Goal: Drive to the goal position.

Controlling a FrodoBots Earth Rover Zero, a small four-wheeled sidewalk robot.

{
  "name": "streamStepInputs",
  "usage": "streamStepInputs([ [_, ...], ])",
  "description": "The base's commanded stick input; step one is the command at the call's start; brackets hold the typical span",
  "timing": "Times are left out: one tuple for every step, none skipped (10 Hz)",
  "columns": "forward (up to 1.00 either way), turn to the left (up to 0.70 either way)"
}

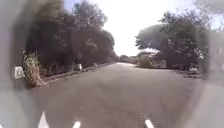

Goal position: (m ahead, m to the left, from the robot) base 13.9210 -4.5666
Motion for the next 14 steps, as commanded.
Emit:
streamStepInputs([
  [0.85,0.0],
  [0.85,0.0],
  [0.85,0.0],
  [0.85,0.0],
  [0.85,0.0],
  [0.85,0.0],
  [0.85,0.0],
  [0.85,0.0],
  [0.85,0.0],
  [0.85,0.0],
  [0.85,0.0],
  [0.85,0.0],
  [0.85,0.0],
  [0.85,0.0],
])
